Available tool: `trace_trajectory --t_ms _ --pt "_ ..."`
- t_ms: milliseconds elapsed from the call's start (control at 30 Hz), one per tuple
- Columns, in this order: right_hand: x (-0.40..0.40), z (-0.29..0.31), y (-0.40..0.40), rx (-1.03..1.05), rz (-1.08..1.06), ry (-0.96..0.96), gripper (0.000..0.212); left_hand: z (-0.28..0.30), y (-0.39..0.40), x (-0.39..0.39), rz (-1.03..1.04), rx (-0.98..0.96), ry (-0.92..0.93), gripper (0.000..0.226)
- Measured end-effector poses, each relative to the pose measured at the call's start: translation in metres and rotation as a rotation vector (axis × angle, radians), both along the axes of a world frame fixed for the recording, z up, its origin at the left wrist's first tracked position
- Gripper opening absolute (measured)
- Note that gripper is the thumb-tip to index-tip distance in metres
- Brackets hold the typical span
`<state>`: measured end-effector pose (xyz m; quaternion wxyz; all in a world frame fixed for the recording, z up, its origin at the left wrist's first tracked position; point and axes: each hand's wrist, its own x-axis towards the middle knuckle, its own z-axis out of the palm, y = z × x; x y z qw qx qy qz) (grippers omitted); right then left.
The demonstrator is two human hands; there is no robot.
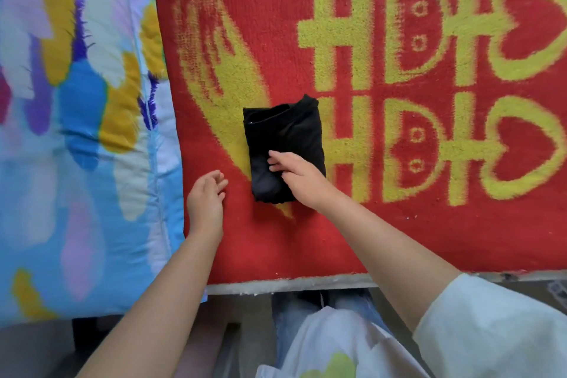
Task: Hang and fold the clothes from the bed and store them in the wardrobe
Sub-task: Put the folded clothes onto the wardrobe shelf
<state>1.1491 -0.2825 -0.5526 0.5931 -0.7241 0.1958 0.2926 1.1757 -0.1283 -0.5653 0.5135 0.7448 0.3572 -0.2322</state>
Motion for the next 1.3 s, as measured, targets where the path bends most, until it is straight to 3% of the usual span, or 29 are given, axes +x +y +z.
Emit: trace_trajectory --t_ms 67,167,267,333,467,667,767,867,933,1033,1100,1200,1300 --pt "0.004 -0.005 0.001 0.139 -0.148 0.059 0.058 0.000 0.011 -0.006 0.103 -0.101 0.078 0.034" --pt "0.010 -0.005 -0.010 0.015 -0.189 -0.004 0.047 0.002 0.008 -0.016 0.080 -0.215 0.160 0.043" --pt "0.015 -0.008 -0.038 -0.674 0.175 -0.508 0.030 0.001 -0.012 -0.021 -0.092 -0.273 0.196 0.040" --pt "0.030 -0.010 -0.046 -0.923 0.456 -0.663 0.037 0.000 -0.023 -0.024 -0.186 -0.279 0.175 0.036" --pt "0.052 -0.007 -0.051 -0.893 0.881 -0.304 0.054 0.002 -0.046 -0.017 -0.155 -0.251 0.189 0.051" --pt "0.066 -0.013 -0.048 -0.813 0.944 -0.156 0.047 -0.003 -0.048 -0.013 -0.066 -0.369 0.297 0.061" --pt "0.069 -0.019 -0.055 -0.641 0.803 -0.239 0.038 -0.014 -0.049 -0.011 -0.115 -0.223 0.297 0.050" --pt "0.057 -0.028 -0.061 -0.544 0.365 -0.326 0.051 -0.026 -0.050 -0.018 -0.212 -0.070 0.344 0.056" --pt "0.042 -0.029 -0.056 -0.544 -0.015 -0.158 0.073 -0.027 -0.050 -0.026 -0.257 0.018 0.358 0.069" --pt "0.027 -0.027 -0.048 -0.279 -0.366 0.109 0.066 -0.027 -0.051 -0.036 -0.174 -0.101 0.354 0.087" --pt "0.023 -0.023 -0.049 -0.061 -0.433 0.222 0.056 -0.022 -0.051 -0.044 -0.059 -0.219 0.333 0.083" --pt "0.018 -0.008 -0.056 0.122 -0.423 0.308 0.029 -0.009 -0.048 -0.057 0.012 -0.316 0.225 0.049" --pt "0.005 0.019 -0.056 0.325 -0.393 0.351 0.016 0.017 -0.038 -0.076 0.093 -0.449 0.120 0.023"
